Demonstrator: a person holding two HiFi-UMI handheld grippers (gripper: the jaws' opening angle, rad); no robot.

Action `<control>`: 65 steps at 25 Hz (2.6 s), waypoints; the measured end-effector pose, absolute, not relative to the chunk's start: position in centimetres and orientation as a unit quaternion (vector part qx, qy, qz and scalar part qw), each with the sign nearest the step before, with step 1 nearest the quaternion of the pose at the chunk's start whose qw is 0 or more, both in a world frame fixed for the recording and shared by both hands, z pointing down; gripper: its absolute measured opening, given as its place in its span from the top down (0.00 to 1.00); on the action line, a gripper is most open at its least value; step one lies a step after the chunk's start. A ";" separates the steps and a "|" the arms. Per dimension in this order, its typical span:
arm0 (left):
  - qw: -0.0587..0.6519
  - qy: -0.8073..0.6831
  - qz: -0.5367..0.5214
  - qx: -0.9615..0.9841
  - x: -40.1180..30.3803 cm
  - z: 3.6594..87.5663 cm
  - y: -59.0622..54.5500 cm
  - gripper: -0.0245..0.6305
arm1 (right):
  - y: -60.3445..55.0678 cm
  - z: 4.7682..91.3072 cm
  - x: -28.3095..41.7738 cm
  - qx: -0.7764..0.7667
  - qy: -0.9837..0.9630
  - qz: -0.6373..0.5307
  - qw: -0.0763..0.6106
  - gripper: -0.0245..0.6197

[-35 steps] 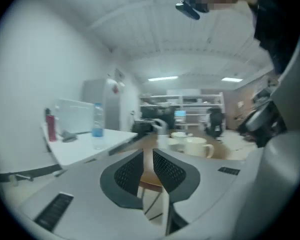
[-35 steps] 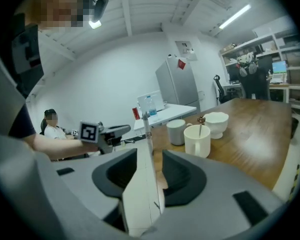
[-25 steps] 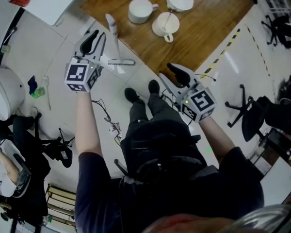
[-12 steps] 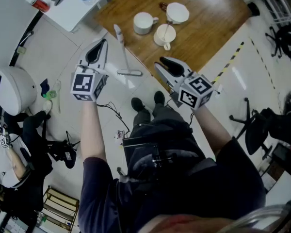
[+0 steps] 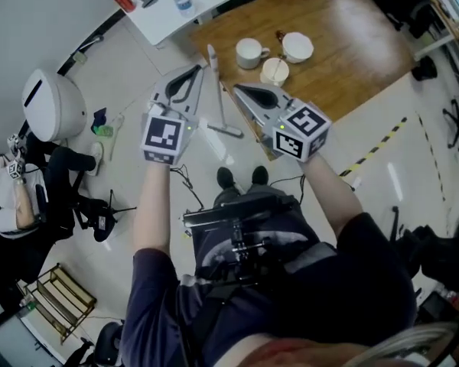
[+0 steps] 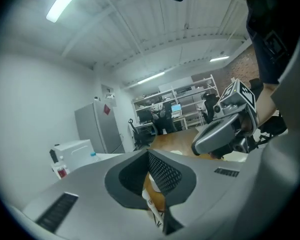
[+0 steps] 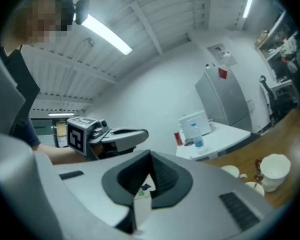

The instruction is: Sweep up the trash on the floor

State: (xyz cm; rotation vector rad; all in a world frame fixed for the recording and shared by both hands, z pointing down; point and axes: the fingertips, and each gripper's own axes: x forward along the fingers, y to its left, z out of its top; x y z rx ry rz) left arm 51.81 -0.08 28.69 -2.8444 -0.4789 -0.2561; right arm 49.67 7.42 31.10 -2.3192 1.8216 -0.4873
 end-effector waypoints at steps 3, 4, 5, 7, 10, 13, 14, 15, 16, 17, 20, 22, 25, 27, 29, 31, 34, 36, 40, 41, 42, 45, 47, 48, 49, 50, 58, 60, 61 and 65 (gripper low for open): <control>0.126 -0.130 -0.091 -0.979 49.5 27.7 0.3 0.96 | 6.9 30.1 48.1 -0.738 0.652 -0.153 0.076 0.95; 0.127 -0.116 -0.093 -0.981 48.7 27.4 0.2 0.96 | 6.7 29.8 47.8 -0.726 0.666 -0.154 0.080 0.95; 0.128 -0.102 -0.096 -0.982 47.9 27.2 0.0 0.96 | 6.5 29.5 47.4 -0.713 0.678 -0.155 0.084 0.95; 0.131 -0.076 -0.102 -0.983 46.1 26.9 -0.7 0.96 | 6.1 29.0 46.7 -0.692 0.697 -0.161 0.093 0.95; 0.133 -0.047 -0.107 -0.984 42.9 27.2 -2.2 0.96 | 5.1 28.7 44.3 -0.668 0.719 -0.166 0.092 0.95; 0.129 -0.027 -0.104 -0.986 39.6 27.4 -3.8 0.96 | 4.0 28.6 41.6 -0.653 0.735 -0.168 0.077 0.95; 0.127 -0.020 -0.102 -0.986 38.5 27.6 -4.2 0.96 | 3.6 28.6 40.9 -0.650 0.737 -0.171 0.073 0.95; 0.122 -0.013 -0.101 -0.987 37.3 27.8 -4.7 0.96 | 3.3 28.7 40.1 -0.647 0.739 -0.175 0.071 0.95; 0.115 -0.005 -0.101 -0.988 35.9 28.1 -5.1 0.96 | 3.0 29.0 39.2 -0.643 0.740 -0.181 0.072 0.95; 0.105 0.005 -0.101 -0.989 34.4 28.4 -5.7 0.96 | 2.7 29.3 38.2 -0.638 0.743 -0.187 0.072 0.95; 0.075 0.039 -0.098 -0.992 29.9 29.4 -7.4 0.96 | 1.1 29.9 34.0 -0.607 0.767 -0.202 0.054 0.95; 0.056 0.061 -0.097 -0.992 27.2 29.9 -8.6 0.96 | -0.4 29.5 31.0 -0.575 0.790 -0.207 0.043 0.95; 0.043 0.097 -0.101 -0.989 23.6 29.6 -9.5 0.96 | -2.4 26.6 26.2 -0.516 0.833 -0.197 0.038 0.95; 0.042 0.127 -0.105 -0.985 20.9 28.9 -9.7 0.96 | -3.2 25.3 23.5 -0.480 0.857 -0.185 0.029 0.95; 0.044 0.163 -0.108 -0.980 17.9 28.4 -9.9 0.96 | -3.9 24.8 21.0 -0.447 0.876 -0.177 0.026 0.95; 0.040 0.200 -0.104 -0.973 15.2 28.1 -9.9 0.96 | -4.0 24.3 18.9 -0.418 0.891 -0.175 0.034 0.95; 0.028 0.248 -0.102 -0.963 12.8 28.0 -9.1 0.96 | -2.6 23.4 17.4 -0.380 0.907 -0.175 0.054 0.95; 0.028 0.272 -0.108 -0.956 12.4 28.2 -8.1 0.96 | -1.4 23.2 17.8 -0.362 0.913 -0.175 0.061 0.95; 0.028 0.311 -0.119 -0.942 13.4 28.3 -4.6 0.96 | 1.5 23.5 20.7 -0.334 0.919 -0.193 0.083 0.95; 0.028 0.320 -0.124 -0.939 13.6 28.4 -3.4 0.96 | 2.4 23.6 21.3 -0.325 0.920 -0.199 0.089 0.95; 0.029 0.330 -0.129 -0.935 13.8 28.4 -2.4 0.96 | 3.3 23.8 21.7 -0.313 0.922 -0.206 0.094 0.95; 0.032 0.365 -0.140 -0.920 13.9 28.1 0.1 0.96 | 5.1 24.7 21.9 -0.284 0.930 -0.218 0.083 0.95; 0.031 0.386 -0.145 -0.910 13.4 27.8 1.5 0.96 | 5.9 25.5 21.3 -0.265 0.936 -0.221 0.065 0.95; 0.032 0.396 -0.149 -0.905 13.0 27.7 2.2 0.96 | 6.3 25.7 20.9 -0.254 0.939 -0.223 0.061 0.95; 0.032 0.407 -0.154 -0.900 12.3 27.7 2.9 0.96 | 6.7 25.8 20.3 -0.241 0.942 -0.224 0.060 0.95; 0.033 0.420 -0.159 -0.893 11.3 27.6 3.4 0.96 | 7.0 25.7 19.7 -0.225 0.946 -0.224 0.063 0.95; 0.017 0.500 -0.173 -0.849 1.7 28.1 8.5 0.96 | 10.5 25.7 11.1 -0.132 0.964 -0.224 0.058 0.95; 0.012 0.520 -0.169 -0.837 -1.5 28.4 10.9 0.96 | 12.4 25.8 7.8 -0.107 0.969 -0.220 0.044 0.95; 0.010 0.531 -0.165 -0.831 -3.4 28.6 12.2 0.96 | 13.5 25.7 5.9 -0.093 0.972 -0.214 0.034 0.95; -0.001 0.560 -0.148 -0.815 -11.4 29.4 17.2 0.96 | 17.7 26.0 -2.3 -0.060 0.976 -0.210 0.002 0.95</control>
